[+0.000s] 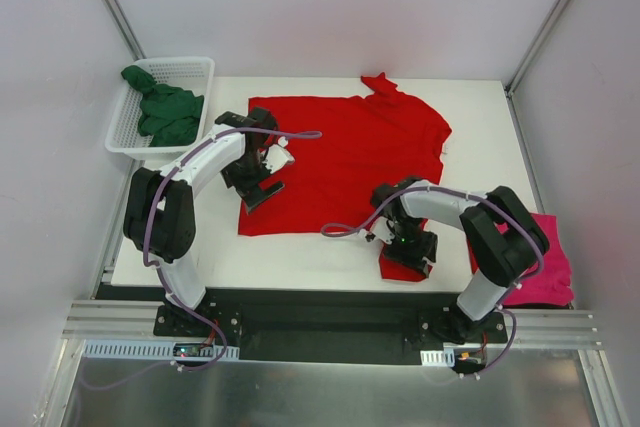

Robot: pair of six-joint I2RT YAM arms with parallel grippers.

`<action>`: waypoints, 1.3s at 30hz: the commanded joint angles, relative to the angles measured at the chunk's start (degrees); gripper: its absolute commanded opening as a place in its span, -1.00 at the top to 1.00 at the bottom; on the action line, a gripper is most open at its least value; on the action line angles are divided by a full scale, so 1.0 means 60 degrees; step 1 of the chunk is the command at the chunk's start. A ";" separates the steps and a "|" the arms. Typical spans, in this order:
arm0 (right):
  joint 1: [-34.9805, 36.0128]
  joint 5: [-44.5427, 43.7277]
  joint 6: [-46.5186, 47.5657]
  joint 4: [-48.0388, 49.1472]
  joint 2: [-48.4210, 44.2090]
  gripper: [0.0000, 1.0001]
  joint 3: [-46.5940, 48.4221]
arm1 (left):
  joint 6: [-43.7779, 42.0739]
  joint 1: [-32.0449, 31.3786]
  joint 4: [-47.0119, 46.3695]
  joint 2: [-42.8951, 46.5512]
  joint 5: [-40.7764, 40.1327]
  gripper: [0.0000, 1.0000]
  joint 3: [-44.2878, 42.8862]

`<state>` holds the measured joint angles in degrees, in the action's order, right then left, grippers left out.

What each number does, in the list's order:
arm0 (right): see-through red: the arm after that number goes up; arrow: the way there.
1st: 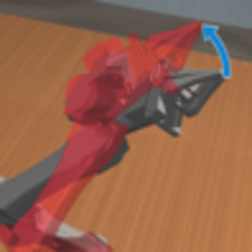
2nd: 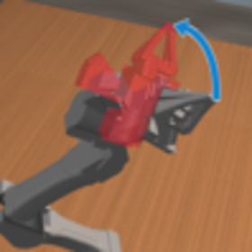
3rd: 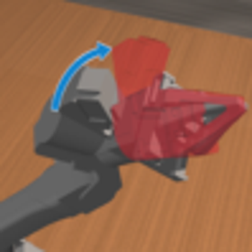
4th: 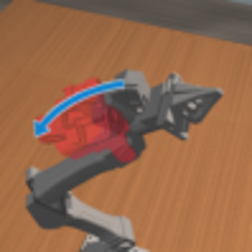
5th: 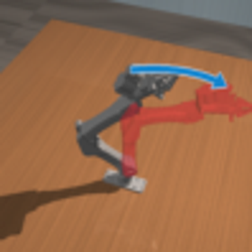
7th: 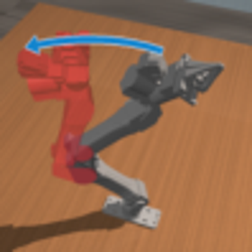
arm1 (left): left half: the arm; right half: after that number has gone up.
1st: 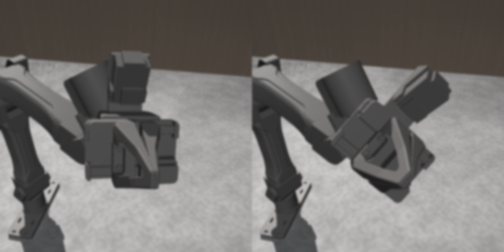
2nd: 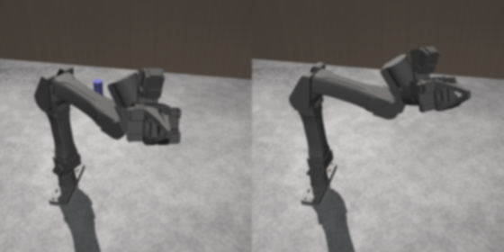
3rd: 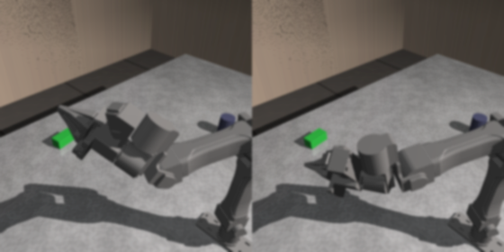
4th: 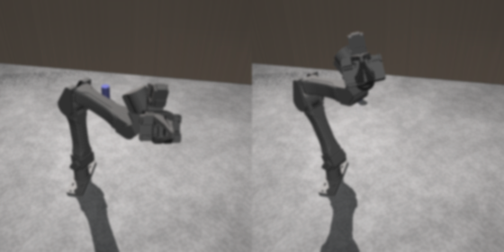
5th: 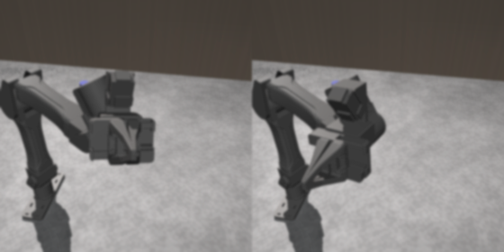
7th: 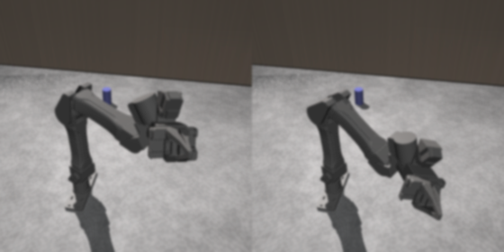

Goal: Fold and stack the t-shirts
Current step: Flatten out the tshirt

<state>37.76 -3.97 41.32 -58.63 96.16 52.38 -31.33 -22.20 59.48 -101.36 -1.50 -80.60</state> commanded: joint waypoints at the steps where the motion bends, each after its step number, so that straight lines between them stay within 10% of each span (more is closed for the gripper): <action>1: 0.0079 -0.0144 0.0100 0.0045 0.0219 -0.02 -0.0190 | -0.0183 -0.0109 0.0355 0.0370 0.0103 -0.98 0.0147; 8: 0.0094 -0.0203 0.0071 0.0075 0.0043 0.96 -0.0205 | -0.0183 -0.0109 0.0369 0.0297 0.0118 -0.99 0.0074; 39: 0.0196 -0.0130 0.1727 -0.4290 -0.0544 0.98 0.0104 | -0.0373 -0.0109 0.0281 0.0209 0.0074 -0.99 -0.0219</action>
<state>38.50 -5.15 50.48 -73.03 94.11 54.33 -32.47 -22.20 59.83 -101.36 -1.52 -80.44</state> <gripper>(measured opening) 0.017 0.993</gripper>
